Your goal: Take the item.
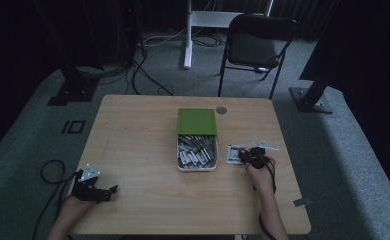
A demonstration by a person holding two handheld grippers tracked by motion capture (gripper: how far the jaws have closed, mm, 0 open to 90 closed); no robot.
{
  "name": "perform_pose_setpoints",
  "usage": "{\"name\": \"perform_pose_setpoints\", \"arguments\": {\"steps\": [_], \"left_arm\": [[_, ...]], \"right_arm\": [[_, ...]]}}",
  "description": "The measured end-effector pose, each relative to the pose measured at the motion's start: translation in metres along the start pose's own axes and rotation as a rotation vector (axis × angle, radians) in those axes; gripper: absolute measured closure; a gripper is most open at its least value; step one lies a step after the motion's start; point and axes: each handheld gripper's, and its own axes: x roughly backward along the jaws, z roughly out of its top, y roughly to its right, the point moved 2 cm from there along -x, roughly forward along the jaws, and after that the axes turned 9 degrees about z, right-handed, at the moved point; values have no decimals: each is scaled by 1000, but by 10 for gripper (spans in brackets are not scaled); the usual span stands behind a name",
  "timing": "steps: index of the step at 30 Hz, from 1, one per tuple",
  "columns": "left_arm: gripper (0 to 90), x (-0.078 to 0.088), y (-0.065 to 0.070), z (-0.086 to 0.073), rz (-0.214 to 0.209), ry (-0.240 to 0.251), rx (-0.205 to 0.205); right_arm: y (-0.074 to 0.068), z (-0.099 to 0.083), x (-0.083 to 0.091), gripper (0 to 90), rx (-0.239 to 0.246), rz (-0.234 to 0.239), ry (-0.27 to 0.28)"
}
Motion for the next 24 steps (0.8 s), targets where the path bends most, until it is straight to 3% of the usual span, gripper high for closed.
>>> {"name": "perform_pose_setpoints", "arguments": {"steps": [2, 6, 7, 10, 13, 14, 24], "left_arm": [[14, 0, 0, 0, 0, 0, 0], [14, 0, 0, 0, 0, 0, 0], [14, 0, 0, 0, 0, 0, 0], [14, 0, 0, 0, 0, 0, 0], [14, 0, 0, 0, 0, 0, 0], [14, 0, 0, 0, 0, 0, 0], [14, 0, 0, 0, 0, 0, 0]], "right_arm": [[3, -2, -1, 605, -6, 3, 7], [7, -2, 3, 506, 14, -22, -4], [9, -2, 7, 426, 21, -25, 7], [11, -2, 13, 343, 48, -44, 6], [13, -4, 17, 329, 61, -65, 10], [16, -6, 21, 283, 53, -74, 18], [27, -21, 37, 141, 29, -135, 12]]}}
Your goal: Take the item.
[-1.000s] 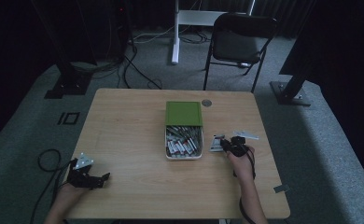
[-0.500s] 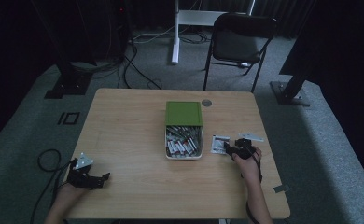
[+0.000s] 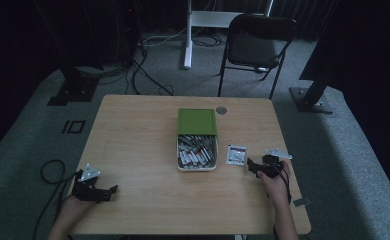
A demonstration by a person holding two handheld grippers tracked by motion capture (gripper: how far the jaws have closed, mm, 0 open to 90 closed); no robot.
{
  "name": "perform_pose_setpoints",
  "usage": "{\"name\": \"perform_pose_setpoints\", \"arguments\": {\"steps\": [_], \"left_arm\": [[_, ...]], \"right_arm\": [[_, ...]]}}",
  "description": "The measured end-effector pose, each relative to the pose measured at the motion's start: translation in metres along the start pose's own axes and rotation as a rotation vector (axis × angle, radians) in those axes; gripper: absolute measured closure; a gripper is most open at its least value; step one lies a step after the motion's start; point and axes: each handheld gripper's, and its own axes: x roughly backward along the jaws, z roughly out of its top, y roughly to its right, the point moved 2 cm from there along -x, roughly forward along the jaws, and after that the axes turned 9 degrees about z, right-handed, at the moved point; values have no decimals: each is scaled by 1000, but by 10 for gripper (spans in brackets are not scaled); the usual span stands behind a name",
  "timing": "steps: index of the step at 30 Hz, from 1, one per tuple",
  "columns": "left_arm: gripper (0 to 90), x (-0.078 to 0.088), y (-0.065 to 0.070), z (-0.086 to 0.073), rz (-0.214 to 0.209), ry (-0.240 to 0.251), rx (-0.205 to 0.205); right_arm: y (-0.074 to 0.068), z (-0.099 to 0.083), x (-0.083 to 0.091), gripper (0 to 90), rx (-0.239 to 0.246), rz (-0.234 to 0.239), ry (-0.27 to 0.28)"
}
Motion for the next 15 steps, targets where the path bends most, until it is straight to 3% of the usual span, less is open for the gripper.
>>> {"name": "perform_pose_setpoints", "arguments": {"steps": [6, 9, 11, 15], "left_arm": [[14, 0, 0, 0, 0, -1, -2], [14, 0, 0, 0, 0, -1, -2], [14, 0, 0, 0, 1, 0, 0], [14, 0, 0, 0, 1, 0, 0]], "right_arm": [[4, -10, 10, 142, 16, -50, -21], [7, -16, 16, 146, -27, -101, -37], [7, -19, 19, 146, -21, -126, -45], [6, -24, 26, 145, -26, -131, -42]]}}
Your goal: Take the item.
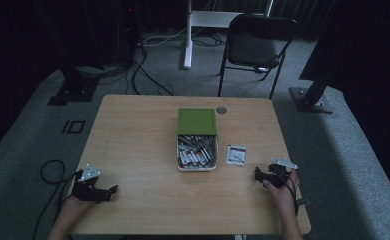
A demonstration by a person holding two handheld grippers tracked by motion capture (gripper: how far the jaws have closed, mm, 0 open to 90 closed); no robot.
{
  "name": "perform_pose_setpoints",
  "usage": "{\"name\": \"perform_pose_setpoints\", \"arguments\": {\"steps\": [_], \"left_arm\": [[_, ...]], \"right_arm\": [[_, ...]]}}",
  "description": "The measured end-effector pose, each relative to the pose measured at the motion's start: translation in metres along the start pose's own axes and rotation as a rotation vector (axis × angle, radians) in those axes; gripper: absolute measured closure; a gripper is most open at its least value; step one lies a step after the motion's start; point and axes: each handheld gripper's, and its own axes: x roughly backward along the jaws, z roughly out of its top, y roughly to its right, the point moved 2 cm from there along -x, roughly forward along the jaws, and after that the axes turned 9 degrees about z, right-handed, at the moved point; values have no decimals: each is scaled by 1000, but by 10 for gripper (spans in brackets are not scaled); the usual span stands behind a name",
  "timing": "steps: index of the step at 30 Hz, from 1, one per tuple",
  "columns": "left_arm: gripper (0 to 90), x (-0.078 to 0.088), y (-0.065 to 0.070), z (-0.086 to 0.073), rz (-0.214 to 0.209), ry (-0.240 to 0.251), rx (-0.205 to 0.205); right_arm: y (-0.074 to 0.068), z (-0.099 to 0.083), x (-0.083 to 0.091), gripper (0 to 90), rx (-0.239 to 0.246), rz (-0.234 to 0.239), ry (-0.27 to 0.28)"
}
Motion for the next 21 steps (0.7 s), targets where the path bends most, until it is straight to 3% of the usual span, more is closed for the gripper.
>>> {"name": "perform_pose_setpoints", "arguments": {"steps": [8, 21], "left_arm": [[14, 0, 0, 0, -1, 0, -2], [14, 0, 0, 0, 0, 0, -2]], "right_arm": [[2, -12, 12, 145, -97, -68, 1], [3, -25, 26, 139, -90, -69, -4]]}}
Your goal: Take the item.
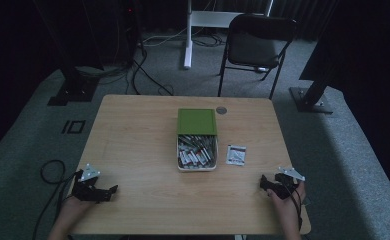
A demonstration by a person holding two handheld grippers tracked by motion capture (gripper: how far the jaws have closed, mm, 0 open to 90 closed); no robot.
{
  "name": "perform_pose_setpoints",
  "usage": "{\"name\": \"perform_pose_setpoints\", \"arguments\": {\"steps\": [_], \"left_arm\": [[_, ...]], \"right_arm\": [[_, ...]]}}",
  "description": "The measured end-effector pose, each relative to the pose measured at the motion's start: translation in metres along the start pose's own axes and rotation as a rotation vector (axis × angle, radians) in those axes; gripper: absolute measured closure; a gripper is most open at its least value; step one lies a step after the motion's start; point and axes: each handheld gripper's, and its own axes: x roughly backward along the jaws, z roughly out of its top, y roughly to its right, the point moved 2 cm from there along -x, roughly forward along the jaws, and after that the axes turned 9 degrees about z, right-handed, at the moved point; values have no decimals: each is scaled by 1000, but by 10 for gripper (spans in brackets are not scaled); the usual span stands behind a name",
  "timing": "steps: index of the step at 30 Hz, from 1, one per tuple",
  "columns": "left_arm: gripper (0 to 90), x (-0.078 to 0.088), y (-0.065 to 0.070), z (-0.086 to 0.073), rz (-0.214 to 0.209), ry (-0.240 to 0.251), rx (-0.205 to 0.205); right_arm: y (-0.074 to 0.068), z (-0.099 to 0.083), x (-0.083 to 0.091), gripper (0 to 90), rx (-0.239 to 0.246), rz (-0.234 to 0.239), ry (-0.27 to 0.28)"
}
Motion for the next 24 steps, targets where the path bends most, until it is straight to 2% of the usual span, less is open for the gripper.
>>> {"name": "perform_pose_setpoints", "arguments": {"steps": [9, 24], "left_arm": [[14, 0, 0, 0, 0, 0, 0], [14, 0, 0, 0, 0, 0, 0]], "right_arm": [[0, -2, 2, 136, 17, 20, -3], [0, -2, 2, 129, 19, 21, -6]]}}
